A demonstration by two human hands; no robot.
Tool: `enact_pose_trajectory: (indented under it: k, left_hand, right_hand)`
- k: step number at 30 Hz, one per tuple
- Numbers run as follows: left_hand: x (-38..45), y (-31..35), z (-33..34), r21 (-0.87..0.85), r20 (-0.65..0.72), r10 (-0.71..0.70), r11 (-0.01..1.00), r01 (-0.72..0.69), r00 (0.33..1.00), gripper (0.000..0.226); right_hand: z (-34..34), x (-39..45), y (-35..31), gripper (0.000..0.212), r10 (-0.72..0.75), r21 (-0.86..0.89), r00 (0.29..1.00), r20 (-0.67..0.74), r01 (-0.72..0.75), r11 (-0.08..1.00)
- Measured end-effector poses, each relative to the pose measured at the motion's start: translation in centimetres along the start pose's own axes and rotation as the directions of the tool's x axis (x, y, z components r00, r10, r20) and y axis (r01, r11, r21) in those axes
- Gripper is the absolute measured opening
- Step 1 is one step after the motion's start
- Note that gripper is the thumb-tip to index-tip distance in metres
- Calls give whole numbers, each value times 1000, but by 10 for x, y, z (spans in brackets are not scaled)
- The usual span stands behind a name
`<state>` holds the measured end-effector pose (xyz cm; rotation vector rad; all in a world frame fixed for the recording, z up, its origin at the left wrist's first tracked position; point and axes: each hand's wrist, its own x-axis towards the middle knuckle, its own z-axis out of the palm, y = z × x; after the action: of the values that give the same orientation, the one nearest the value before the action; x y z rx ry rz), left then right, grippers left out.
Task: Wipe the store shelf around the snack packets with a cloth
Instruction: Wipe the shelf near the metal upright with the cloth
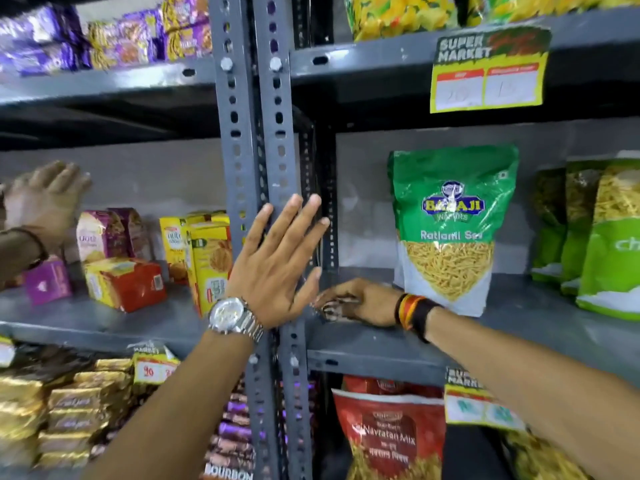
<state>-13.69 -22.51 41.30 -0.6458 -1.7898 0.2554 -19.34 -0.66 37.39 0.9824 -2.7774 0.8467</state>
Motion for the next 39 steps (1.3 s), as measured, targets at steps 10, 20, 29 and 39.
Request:
enact_pose_trajectory:
  k: [10,20,29,39]
  left_hand:
    - [0,-1,3,-4,-19,-9,1000,9,1000,68]
    - [0,1,1,18,3,-15,1000,15,1000,70]
    - [-1,1,2,20,-17,-14,1000,15,1000,67]
    - [-1,2,1,10,-31,-18,1000,18,999,66]
  right_hand:
    - [2,38,-1,29,176,-10,975,-133,-179,984]
    - [-9,-26,-40,27,-48,96,981,189,31,995]
    - [-1,16,-12,26,123,47,991,-47,-121,992]
    - [-17,-67,-30,28,-68,140,996,63,58,988]
